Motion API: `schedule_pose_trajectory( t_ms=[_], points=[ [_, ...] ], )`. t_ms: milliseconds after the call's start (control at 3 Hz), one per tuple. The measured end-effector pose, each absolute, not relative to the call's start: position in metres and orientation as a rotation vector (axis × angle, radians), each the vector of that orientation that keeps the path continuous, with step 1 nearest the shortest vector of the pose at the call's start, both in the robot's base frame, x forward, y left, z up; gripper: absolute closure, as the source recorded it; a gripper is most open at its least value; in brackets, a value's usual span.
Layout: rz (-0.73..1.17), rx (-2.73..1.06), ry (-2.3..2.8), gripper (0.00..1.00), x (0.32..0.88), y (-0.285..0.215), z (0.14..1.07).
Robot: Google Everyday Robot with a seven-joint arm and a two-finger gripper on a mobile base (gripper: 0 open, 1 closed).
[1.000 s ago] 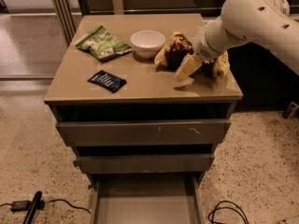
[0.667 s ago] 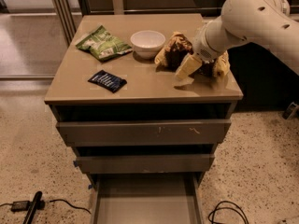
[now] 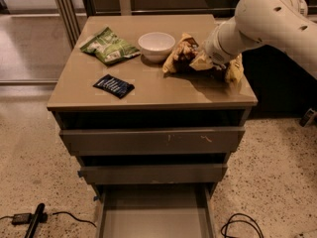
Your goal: Place brown chip bag into bottom drawer
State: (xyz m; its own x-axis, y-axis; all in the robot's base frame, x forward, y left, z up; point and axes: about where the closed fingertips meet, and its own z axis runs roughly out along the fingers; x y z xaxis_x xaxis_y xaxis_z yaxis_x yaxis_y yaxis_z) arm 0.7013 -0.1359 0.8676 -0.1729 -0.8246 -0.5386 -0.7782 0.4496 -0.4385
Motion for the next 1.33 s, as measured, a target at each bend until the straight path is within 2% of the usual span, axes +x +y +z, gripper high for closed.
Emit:
schedule_pose_trajectory(
  t_ms=[333,667,1333],
  points=[
    [-0.08,-1.342,1.96,0.87,0.7013,-0.1359,0.8676],
    [-0.08,-1.342,1.96,1.0,0.7013,-0.1358,0.8676],
    [-0.1,-1.35,1.957,1.0,0.7003,-0.1361,0.8728]
  ],
)
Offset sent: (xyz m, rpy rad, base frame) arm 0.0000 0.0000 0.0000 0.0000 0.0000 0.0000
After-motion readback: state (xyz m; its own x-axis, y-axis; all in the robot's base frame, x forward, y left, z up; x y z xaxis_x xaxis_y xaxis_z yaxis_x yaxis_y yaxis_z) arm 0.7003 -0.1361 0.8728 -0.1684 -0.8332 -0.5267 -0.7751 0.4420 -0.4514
